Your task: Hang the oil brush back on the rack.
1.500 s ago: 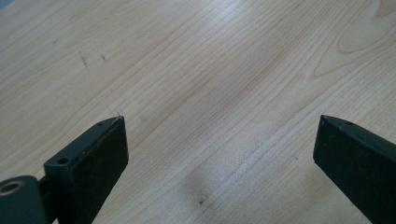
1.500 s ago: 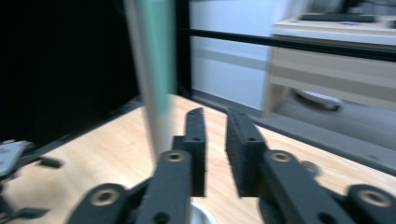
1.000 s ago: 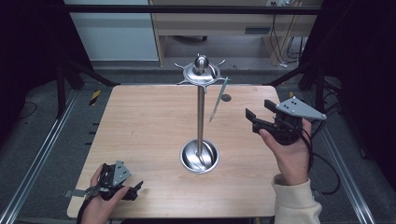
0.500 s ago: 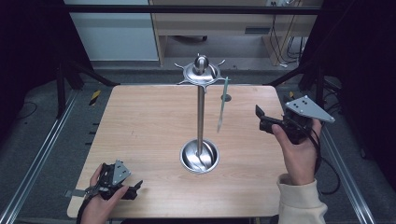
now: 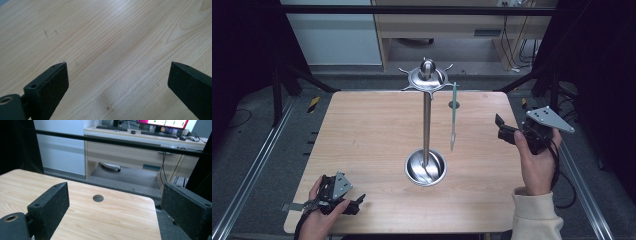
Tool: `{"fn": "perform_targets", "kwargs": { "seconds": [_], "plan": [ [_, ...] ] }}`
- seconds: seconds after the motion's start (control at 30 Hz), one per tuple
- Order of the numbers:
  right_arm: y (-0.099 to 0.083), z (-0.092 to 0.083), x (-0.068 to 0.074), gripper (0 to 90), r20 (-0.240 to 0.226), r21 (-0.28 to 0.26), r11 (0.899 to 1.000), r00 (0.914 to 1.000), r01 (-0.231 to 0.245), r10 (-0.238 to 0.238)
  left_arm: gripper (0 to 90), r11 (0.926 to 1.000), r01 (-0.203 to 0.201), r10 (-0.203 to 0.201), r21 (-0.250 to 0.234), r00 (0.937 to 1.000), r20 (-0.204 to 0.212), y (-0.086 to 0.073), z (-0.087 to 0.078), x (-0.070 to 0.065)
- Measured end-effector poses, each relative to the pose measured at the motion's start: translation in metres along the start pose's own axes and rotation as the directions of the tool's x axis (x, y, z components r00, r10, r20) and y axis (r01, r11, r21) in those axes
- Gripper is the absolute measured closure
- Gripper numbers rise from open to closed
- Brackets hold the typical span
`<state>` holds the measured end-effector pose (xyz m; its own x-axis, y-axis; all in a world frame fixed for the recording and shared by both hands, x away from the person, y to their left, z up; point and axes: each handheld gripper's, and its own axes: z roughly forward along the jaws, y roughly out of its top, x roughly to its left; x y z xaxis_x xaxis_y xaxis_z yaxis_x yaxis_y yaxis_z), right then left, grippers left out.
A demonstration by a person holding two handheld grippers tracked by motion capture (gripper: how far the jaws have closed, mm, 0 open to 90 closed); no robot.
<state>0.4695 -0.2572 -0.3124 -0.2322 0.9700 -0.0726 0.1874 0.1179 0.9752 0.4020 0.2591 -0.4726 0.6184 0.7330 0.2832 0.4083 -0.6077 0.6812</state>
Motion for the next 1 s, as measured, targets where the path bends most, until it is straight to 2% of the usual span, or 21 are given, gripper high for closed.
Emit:
{"fn": "perform_targets", "kwargs": {
  "seconds": [0.43,0.6,1.0],
  "plan": [
    [-0.024,0.016,-0.011,8.9,0.021,0.067,0.998,0.9997,-0.015,0.014,2.8,1.0000,-0.001,0.001,-0.002,1.0000,0.002,0.000,-0.001,-0.001],
    [-0.035,0.023,-0.016,8.9,0.030,0.109,0.994,0.9992,-0.028,0.025,2.7,1.0000,-0.003,0.003,-0.002,1.0000,0.005,0.000,0.000,-0.001],
    [-0.052,0.033,-0.023,9.0,0.038,0.157,0.986,0.9983,-0.050,0.045,2.8,1.0000,-0.007,0.007,0.001,0.9999,0.008,0.001,0.000,-0.002]
  ]
}}
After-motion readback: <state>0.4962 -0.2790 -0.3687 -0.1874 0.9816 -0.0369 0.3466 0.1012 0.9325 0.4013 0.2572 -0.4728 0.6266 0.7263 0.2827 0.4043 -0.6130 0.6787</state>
